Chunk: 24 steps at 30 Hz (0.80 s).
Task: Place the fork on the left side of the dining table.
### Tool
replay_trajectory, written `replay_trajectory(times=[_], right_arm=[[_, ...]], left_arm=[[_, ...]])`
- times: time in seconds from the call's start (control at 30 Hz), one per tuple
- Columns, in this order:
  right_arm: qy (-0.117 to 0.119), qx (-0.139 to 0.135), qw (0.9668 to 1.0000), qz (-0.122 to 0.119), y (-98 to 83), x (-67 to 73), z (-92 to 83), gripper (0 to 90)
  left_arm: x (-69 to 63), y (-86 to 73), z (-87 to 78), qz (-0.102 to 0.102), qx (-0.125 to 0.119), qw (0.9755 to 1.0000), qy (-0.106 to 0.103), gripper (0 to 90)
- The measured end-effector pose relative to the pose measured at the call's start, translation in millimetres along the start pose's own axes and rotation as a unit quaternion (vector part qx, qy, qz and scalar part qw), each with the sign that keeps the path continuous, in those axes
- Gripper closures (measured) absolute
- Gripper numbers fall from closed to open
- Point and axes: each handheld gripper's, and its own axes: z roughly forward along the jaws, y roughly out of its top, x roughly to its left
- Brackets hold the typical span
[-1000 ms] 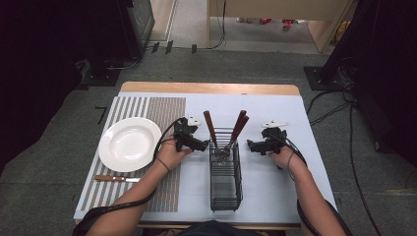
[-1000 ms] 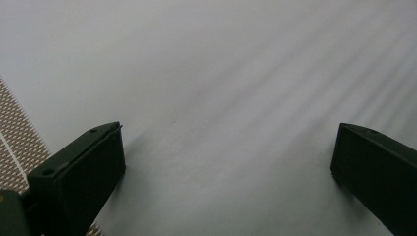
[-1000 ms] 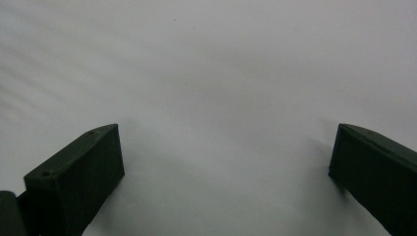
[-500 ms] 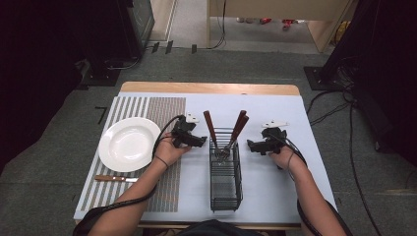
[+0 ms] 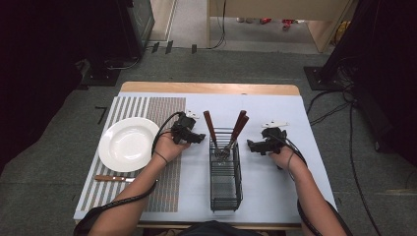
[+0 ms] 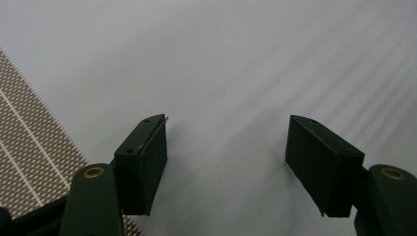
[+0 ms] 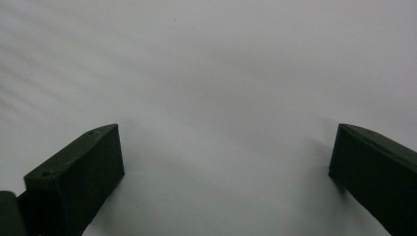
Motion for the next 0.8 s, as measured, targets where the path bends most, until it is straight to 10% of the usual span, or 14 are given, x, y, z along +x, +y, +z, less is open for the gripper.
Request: replay_trajectory(times=[0.8], right_arm=[[0.0, 0.0, 1.0, 0.0, 0.0, 0.3, 0.1, 0.0]], left_arm=[[10.7, 20.5, -26.8, -0.008, 0.021, 0.9974, -0.068, 33.2]])
